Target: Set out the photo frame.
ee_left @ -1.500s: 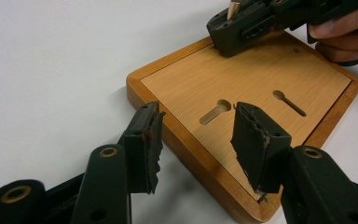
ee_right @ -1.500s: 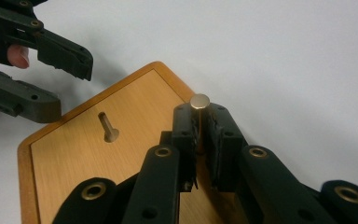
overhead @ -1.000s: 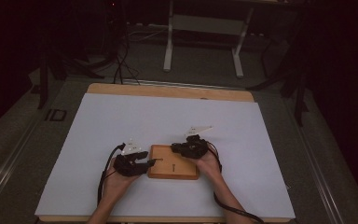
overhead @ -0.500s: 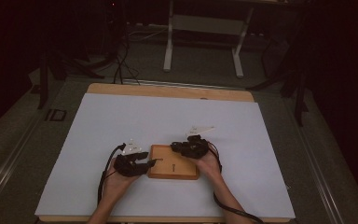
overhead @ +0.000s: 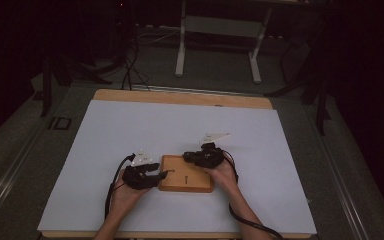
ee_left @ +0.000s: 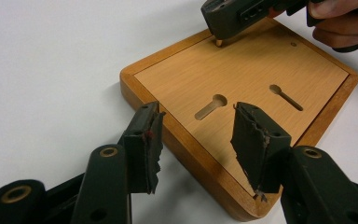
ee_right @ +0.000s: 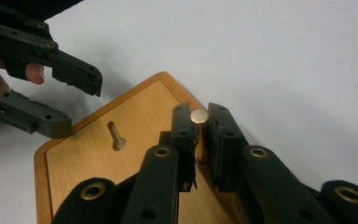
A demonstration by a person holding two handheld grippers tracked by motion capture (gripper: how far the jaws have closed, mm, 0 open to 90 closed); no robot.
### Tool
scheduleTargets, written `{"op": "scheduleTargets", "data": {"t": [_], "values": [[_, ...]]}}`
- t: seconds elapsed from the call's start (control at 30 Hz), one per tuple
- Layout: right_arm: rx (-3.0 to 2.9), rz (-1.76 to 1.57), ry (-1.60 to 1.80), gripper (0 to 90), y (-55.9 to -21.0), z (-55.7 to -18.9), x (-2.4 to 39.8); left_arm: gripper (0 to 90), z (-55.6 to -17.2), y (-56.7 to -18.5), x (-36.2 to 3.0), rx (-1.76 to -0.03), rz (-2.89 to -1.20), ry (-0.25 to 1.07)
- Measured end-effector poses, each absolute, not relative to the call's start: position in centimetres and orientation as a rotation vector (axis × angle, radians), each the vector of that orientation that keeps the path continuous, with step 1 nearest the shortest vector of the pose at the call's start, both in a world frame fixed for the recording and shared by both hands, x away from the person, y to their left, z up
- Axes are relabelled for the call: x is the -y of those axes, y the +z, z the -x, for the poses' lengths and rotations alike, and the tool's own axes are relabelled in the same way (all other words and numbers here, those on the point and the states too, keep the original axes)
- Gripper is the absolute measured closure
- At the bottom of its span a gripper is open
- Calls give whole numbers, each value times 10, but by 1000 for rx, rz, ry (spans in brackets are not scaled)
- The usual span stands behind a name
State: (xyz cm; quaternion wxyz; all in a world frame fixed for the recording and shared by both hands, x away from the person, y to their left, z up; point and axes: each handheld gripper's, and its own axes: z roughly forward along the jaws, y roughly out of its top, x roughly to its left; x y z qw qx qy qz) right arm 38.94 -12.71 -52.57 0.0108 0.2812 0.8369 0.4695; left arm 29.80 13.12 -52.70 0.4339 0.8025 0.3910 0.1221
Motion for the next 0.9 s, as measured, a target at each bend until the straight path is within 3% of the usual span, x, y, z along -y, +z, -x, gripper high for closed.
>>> {"op": "scheduleTargets", "data": {"t": [0.33, 0.57, 0.73, 0.9], "values": [[-2643, -877, 1455, 835, -524, -395, 127, 508, -297, -527, -132, -954, -2011, 282], [-2645, -880, 1453, 835, -524, -398, 127, 398, -293, -525, -126, -914, -2041, 310], [-2654, -876, 1462, 834, -524, -399, 127, 241, -293, -528, -123, -906, -2087, 299], [-2659, -873, 1462, 834, -524, -399, 128, 187, -288, -531, -120, -892, -2148, 297]]}}
